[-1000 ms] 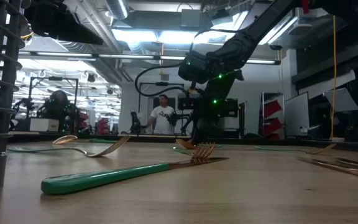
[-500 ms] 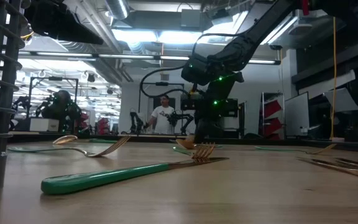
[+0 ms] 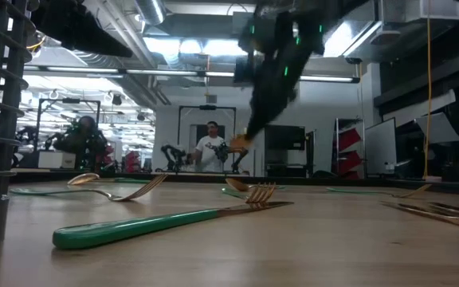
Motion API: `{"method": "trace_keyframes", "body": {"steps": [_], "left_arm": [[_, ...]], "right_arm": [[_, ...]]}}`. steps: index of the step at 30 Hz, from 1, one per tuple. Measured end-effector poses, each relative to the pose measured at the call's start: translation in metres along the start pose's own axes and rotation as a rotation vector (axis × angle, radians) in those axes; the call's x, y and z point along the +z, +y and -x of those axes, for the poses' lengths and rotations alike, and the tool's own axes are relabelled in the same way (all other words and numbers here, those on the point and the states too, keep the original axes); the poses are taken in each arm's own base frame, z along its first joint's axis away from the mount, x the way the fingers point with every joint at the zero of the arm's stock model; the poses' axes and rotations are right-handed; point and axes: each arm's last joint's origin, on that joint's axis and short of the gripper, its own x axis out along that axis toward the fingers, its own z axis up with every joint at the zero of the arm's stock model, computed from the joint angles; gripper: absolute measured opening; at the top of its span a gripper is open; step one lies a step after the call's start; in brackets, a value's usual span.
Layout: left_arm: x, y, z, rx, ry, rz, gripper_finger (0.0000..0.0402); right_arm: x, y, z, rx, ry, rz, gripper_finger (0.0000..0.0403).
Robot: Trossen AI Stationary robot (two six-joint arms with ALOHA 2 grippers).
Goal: Sort silverware
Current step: Put the top spoon into the cutlery rack
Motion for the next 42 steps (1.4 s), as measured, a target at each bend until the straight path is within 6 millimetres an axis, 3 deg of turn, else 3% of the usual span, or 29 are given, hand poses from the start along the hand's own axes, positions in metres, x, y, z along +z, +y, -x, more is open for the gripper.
{"method": "trace_keyframes", "body": {"steps": [11,18,25,31,35,42], "left_arm": [[0.000,0.000,0.000,0.000,0.000,0.029,0.0031],[0.000,0.000,0.000,0.000,0.001,0.021,0.0031],[0.000,0.000,0.000,0.000,0.000,0.010,0.0031],[0.000,0.000,0.000,0.000,-0.001,0.035,0.0031],[0.000,0.000,0.000,0.000,0.000,0.060,0.0031],[0.000,-0.001,-0.002,-0.001,0.010,0.073,0.0031]], "right_arm": [[0.071,0.052,0.096,0.346,-0.146,-0.009,0.0004],[0.094,0.097,0.132,0.610,-0.244,0.068,0.0006],[0.095,0.148,0.131,0.704,-0.205,0.163,0.0005],[0.099,0.190,0.117,0.762,-0.210,0.229,0.0004],[0.102,0.208,0.101,0.791,-0.177,0.200,0.0005],[0.104,0.222,0.070,0.823,-0.098,0.086,0.0004]]}}
